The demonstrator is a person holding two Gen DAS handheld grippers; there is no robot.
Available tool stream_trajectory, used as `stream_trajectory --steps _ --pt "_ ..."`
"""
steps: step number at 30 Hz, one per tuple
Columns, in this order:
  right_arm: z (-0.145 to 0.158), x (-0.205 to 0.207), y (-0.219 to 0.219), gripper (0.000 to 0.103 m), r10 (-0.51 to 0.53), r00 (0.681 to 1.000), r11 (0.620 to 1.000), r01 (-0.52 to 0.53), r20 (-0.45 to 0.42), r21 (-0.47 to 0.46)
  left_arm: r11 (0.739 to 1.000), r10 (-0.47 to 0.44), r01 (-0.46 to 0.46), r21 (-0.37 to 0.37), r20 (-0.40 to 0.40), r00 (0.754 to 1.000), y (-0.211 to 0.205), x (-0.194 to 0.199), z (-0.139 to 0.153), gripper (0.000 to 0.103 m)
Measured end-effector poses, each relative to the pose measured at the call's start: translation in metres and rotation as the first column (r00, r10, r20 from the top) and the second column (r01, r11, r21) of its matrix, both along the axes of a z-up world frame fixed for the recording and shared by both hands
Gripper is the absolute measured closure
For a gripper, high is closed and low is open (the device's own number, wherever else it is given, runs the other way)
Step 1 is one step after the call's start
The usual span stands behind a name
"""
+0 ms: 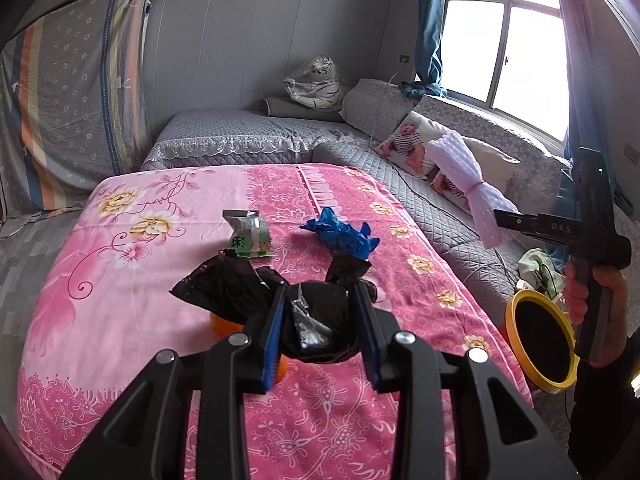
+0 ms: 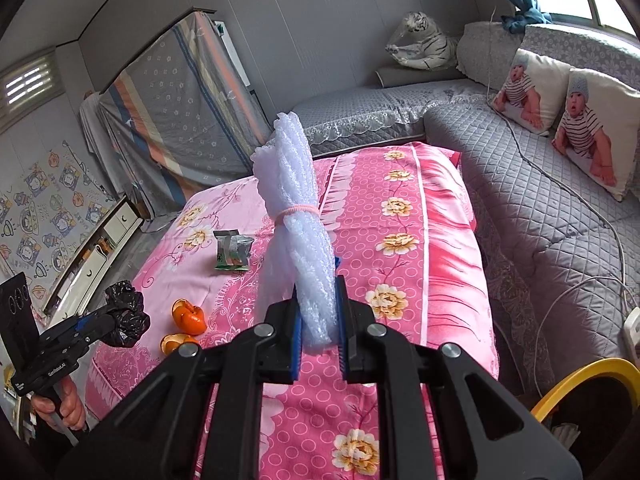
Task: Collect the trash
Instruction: 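Carry the black bag and white mesh with both tools over the yellow bin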
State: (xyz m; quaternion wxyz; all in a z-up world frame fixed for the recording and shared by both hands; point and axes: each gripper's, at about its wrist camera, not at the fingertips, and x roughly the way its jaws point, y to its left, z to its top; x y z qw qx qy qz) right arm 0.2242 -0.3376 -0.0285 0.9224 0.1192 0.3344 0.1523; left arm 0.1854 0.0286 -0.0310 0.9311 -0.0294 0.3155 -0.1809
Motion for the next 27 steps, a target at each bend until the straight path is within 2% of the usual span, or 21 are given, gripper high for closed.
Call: stream_trajectory --steps 8,16,21,27 --pt "0.004 -0.024 -0.048 0.090 -0.085 0.996 0.996 0.084 0.029 0.022 0.993 -0.116 0.116 -0.010 0.024 0.993 -0.063 0.013 0.015 0.072" --pt "0.005 -0.047 -0.099 0.090 -0.191 0.981 0.981 0.189 0.043 0.041 0.976 -0.217 0.218 -0.018 0.049 0.975 -0.125 0.018 0.030 0.072" --pt "0.005 -0.069 -0.130 0.090 -0.255 0.966 0.967 0.253 0.053 0.043 0.957 -0.289 0.290 -0.012 0.062 0.955 -0.164 0.017 0.037 0.072" --pt "-0.001 -0.094 -0.165 0.090 -0.334 0.941 0.942 0.332 0.047 0.045 0.922 -0.385 0.386 -0.001 0.075 0.920 -0.214 0.010 0.039 0.072"
